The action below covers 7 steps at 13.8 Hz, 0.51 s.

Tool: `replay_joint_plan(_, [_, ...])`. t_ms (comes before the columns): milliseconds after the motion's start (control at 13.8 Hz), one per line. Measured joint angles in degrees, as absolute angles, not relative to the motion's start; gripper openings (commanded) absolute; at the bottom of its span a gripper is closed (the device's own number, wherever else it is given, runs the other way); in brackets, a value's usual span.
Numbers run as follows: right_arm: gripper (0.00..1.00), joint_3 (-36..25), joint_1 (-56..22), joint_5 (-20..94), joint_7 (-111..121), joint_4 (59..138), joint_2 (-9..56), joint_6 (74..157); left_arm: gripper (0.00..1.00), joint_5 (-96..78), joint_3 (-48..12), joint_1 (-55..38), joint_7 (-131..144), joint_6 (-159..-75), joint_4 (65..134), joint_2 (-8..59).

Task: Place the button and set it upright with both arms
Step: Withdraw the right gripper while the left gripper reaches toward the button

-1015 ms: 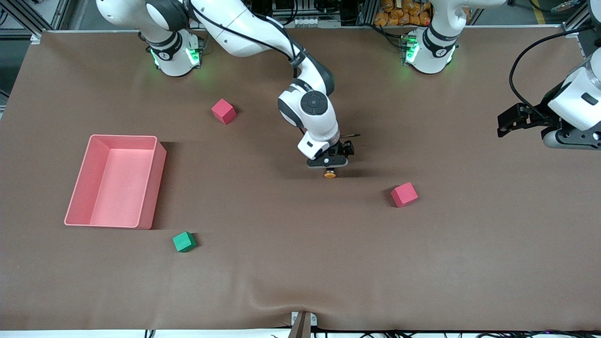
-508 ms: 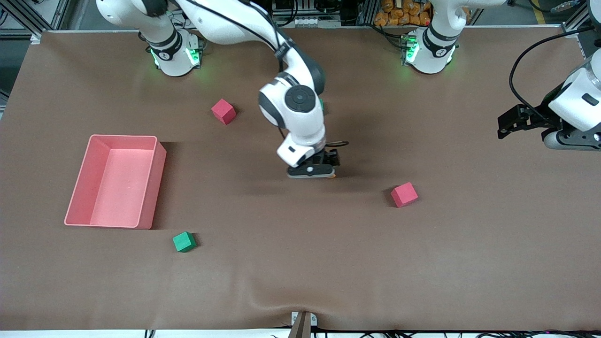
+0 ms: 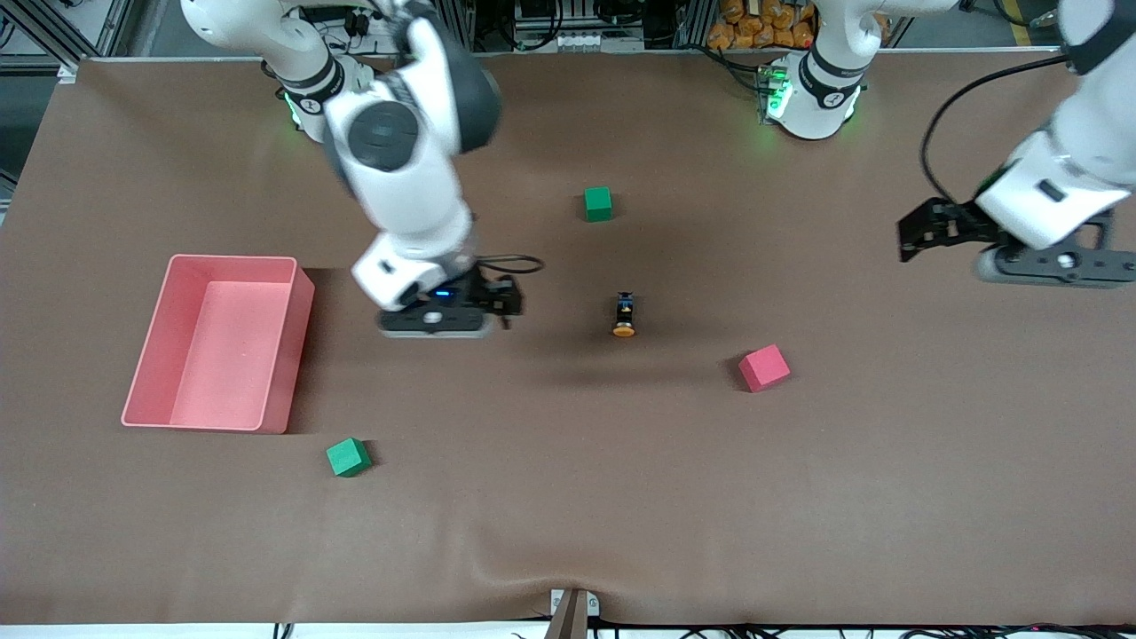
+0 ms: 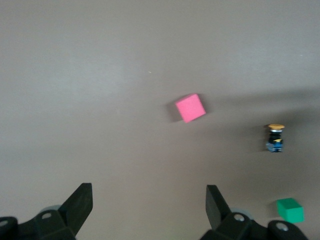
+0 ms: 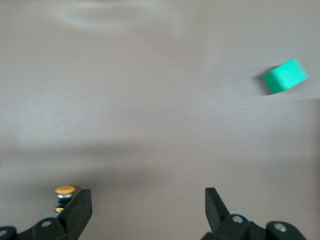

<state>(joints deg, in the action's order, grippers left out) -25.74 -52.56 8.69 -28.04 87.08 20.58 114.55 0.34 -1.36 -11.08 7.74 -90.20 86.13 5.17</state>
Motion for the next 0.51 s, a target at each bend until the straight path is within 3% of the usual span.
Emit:
replay_joint_plan(290, [1.0, -27.6, -45.2, 7.6, -20.5, 89.4, 11.0, 102.1, 1.0, 0.3, -3.3, -15.8, 13.1, -91.0, 86.0, 9.3])
replay_joint_plan(508, [1.0, -26.3, -37.0, 4.4, -10.9, 89.9, 6.4, 97.4, 1.0, 0.3, -3.4, -19.9, 18.8, -92.1, 84.7, 13.1])
